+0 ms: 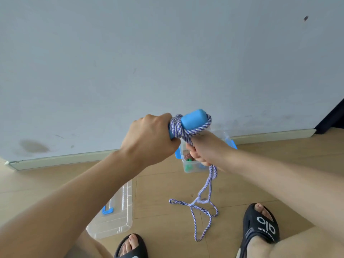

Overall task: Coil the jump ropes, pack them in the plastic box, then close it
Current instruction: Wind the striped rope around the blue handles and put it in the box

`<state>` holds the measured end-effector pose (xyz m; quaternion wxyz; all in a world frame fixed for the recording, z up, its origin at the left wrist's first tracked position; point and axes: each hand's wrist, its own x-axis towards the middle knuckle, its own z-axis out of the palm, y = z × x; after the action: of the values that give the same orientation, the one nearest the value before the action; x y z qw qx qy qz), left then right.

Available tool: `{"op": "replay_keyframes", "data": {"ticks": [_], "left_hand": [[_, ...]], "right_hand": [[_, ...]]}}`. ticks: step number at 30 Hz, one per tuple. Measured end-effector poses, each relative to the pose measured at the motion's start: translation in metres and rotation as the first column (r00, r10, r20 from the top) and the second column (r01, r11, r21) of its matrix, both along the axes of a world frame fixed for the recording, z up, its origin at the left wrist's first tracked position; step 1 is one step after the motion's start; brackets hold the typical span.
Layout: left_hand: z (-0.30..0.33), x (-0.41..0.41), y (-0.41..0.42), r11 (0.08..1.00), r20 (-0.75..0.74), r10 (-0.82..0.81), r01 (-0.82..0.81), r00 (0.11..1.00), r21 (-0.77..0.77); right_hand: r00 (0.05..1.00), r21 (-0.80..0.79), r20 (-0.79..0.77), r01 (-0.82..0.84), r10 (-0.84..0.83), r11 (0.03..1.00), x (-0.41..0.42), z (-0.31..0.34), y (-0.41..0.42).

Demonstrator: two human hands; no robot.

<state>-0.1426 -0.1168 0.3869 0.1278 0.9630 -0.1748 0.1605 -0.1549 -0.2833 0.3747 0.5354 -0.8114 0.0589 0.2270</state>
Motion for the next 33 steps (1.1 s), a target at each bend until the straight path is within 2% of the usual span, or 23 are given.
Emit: {"op": "replay_keyframes", "data": {"ticks": [3, 7, 11, 12, 15, 18, 21, 23, 25, 27, 28, 30, 32, 33], "left_hand": [[-0.009, 0.014, 0.006, 0.993, -0.061, 0.027, -0.020, 0.998, 0.114], [-0.016, 0.019, 0.001, 0.961, -0.029, 0.006, 0.002, 1.000, 0.277], [-0.017, 0.021, -0.004, 0.930, 0.029, -0.009, -0.003, 1.000, 0.367], [-0.019, 0.020, -0.005, 0.923, 0.069, -0.020, -0.008, 0.997, 0.385], [-0.020, 0.015, -0.007, 0.886, 0.095, -0.063, 0.011, 0.994, 0.464], [-0.025, 0.010, -0.013, 0.877, 0.093, -0.055, 0.003, 0.994, 0.481], [-0.026, 0.008, -0.014, 0.922, 0.133, -0.015, -0.037, 0.991, 0.386], [-0.022, 0.006, -0.011, 0.961, 0.087, 0.020, -0.043, 0.996, 0.274], [-0.020, 0.004, -0.007, 0.995, -0.030, 0.013, -0.009, 0.999, 0.102], [-0.014, 0.002, 0.000, 0.990, -0.246, -0.071, 0.038, 0.967, -0.135], [-0.010, 0.002, 0.004, 0.964, -0.377, -0.144, 0.043, 0.915, -0.263], [-0.003, 0.000, 0.009, 0.854, -0.596, -0.352, -0.014, 0.722, -0.521], [0.000, 0.000, 0.013, 0.740, -0.668, -0.498, -0.131, 0.553, -0.659], [-0.001, 0.001, 0.015, 0.716, -0.672, -0.517, -0.161, 0.531, -0.679]], "right_hand": [[0.996, 0.084, -0.041, 0.078, -0.075, 0.993, -0.010, -0.003, 0.014], [0.996, 0.172, -0.067, 0.066, -0.055, 0.983, -0.024, 0.005, 0.019], [0.983, 0.480, -0.181, 0.064, 0.027, 0.875, -0.020, 0.022, 0.012], [0.978, 0.517, -0.209, 0.088, 0.025, 0.852, -0.018, 0.023, 0.010], [0.946, 0.473, -0.290, 0.273, -0.144, 0.838, -0.015, 0.016, 0.011], [0.910, 0.404, -0.282, 0.399, -0.303, 0.823, -0.018, 0.008, 0.017], [0.925, 0.376, -0.206, 0.375, -0.318, 0.847, -0.017, 0.008, 0.019], [0.937, 0.335, -0.155, 0.348, -0.313, 0.875, -0.014, 0.009, 0.016], [0.950, 0.321, -0.114, 0.311, -0.289, 0.895, -0.011, 0.009, 0.012], [0.965, 0.322, -0.081, 0.262, -0.249, 0.910, -0.007, 0.010, 0.008], [0.971, 0.317, -0.068, 0.238, -0.228, 0.918, -0.004, 0.010, 0.006], [0.979, 0.312, -0.048, 0.201, -0.196, 0.928, 0.000, 0.010, 0.001], [0.984, 0.333, -0.038, 0.177, -0.174, 0.926, 0.003, 0.012, -0.004], [0.986, 0.341, -0.036, 0.166, -0.164, 0.925, 0.004, 0.013, -0.005]]}}
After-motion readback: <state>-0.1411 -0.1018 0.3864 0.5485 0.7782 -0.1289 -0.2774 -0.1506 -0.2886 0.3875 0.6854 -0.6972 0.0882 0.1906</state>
